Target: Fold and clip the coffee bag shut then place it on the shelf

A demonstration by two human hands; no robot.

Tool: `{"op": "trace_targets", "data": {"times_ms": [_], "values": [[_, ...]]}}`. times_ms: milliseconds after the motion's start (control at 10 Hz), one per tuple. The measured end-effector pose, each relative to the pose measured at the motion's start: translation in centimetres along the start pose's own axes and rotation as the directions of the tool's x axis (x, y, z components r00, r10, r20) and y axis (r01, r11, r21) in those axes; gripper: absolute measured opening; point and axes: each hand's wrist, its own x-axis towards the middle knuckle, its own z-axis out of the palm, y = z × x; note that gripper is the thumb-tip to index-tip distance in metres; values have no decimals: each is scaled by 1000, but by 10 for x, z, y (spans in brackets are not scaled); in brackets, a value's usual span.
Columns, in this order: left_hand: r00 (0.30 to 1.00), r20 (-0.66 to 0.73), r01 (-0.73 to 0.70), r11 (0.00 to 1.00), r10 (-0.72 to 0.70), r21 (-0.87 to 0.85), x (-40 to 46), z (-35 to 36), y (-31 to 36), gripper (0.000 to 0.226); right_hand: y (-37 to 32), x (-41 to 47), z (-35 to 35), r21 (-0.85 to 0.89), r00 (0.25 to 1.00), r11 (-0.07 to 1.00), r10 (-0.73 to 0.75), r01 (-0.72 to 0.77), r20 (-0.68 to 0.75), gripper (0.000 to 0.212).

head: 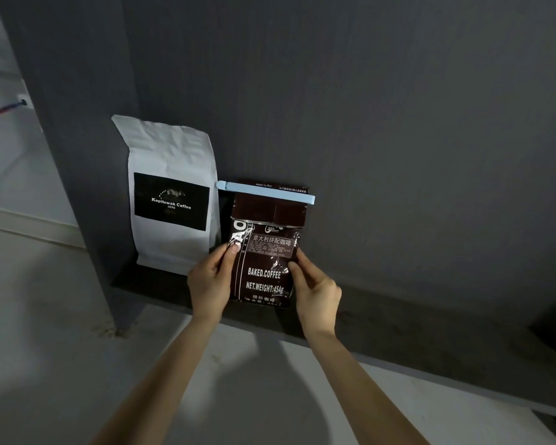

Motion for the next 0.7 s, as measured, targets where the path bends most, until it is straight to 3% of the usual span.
{"op": "trace_targets", "data": {"times_ms": [200, 400, 600, 700], "values": [[1000, 10, -10, 1000, 10, -21, -6, -1, 3, 18, -1, -6, -2, -1, 999, 1000, -22, 22, 24, 32], [997, 76, -33, 999, 31, 15, -8, -5, 6, 19, -4, -14, -8, -98, 984, 985, -128, 140, 126, 41], [977, 185, -132, 980, 103, 150, -16, -5, 13, 43, -12, -16, -15, -163, 950, 975, -98, 152, 298, 61], [955, 198, -273, 920, 222, 282, -23, -7, 13, 60, -17, -16, -22, -338, 946, 927, -51, 164, 320, 69]]}}
